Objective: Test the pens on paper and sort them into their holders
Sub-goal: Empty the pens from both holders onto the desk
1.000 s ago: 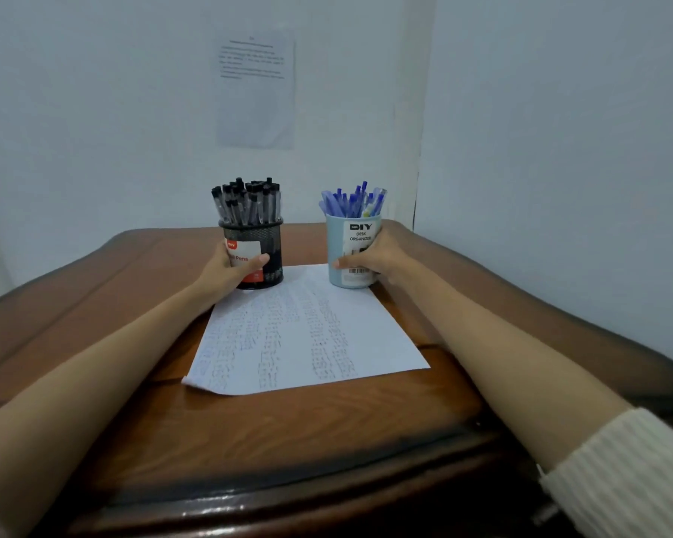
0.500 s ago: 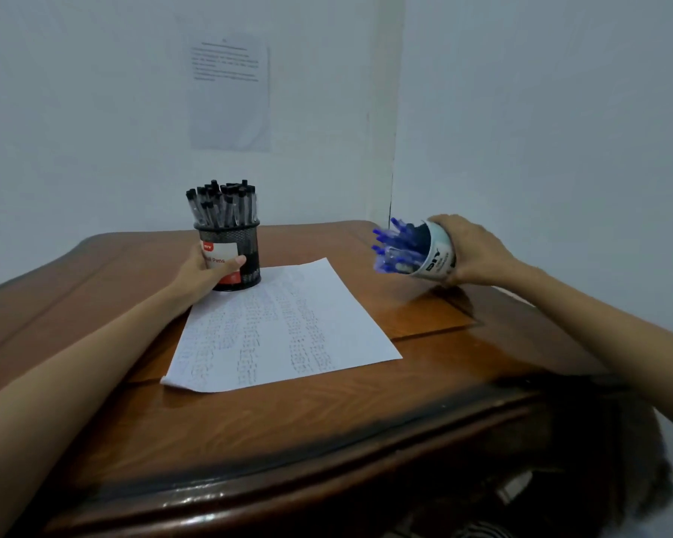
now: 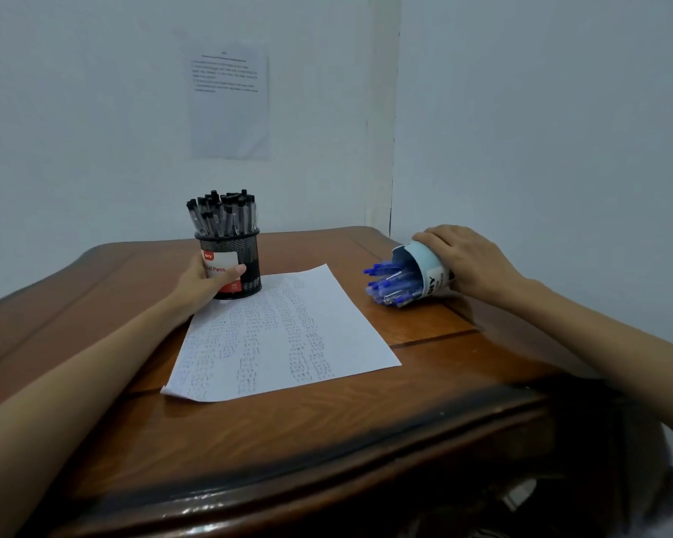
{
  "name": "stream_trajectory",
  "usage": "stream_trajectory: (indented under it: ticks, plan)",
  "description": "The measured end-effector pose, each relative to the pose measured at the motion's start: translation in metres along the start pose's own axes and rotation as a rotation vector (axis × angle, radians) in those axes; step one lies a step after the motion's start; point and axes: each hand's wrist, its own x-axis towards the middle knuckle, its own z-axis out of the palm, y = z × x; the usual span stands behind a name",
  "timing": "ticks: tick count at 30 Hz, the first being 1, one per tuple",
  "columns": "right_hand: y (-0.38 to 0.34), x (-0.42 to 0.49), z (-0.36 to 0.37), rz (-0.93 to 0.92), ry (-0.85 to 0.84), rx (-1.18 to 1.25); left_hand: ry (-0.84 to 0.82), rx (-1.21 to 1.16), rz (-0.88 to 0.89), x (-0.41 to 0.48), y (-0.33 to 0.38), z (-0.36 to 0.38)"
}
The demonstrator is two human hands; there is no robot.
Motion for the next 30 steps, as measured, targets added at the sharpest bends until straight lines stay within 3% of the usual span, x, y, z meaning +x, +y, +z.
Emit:
stream_trajectory:
  ticks: [13,17,23,26,30]
  plan:
    - [0.033,-0.008,0.001,-0.034,0.038,-0.19,0.012,0.009,0.01,-0.003,0.004,0.001]
    - [0.045,-0.006,-0.004,-0.062,0.044,-0.359,0.016,0.017,0.008,-0.004,0.005,0.003]
    - [0.058,0.019,-0.012,0.054,0.081,-0.449,0.028,0.019,0.01,-0.005,0.007,0.004]
    - [0.041,0.041,-0.016,0.172,0.073,-0.282,0.032,0.019,0.012,-0.006,0.007,0.003]
    - [-0.005,0.077,-0.005,0.473,0.045,0.303,0.019,0.003,0.009,-0.007,0.008,0.003]
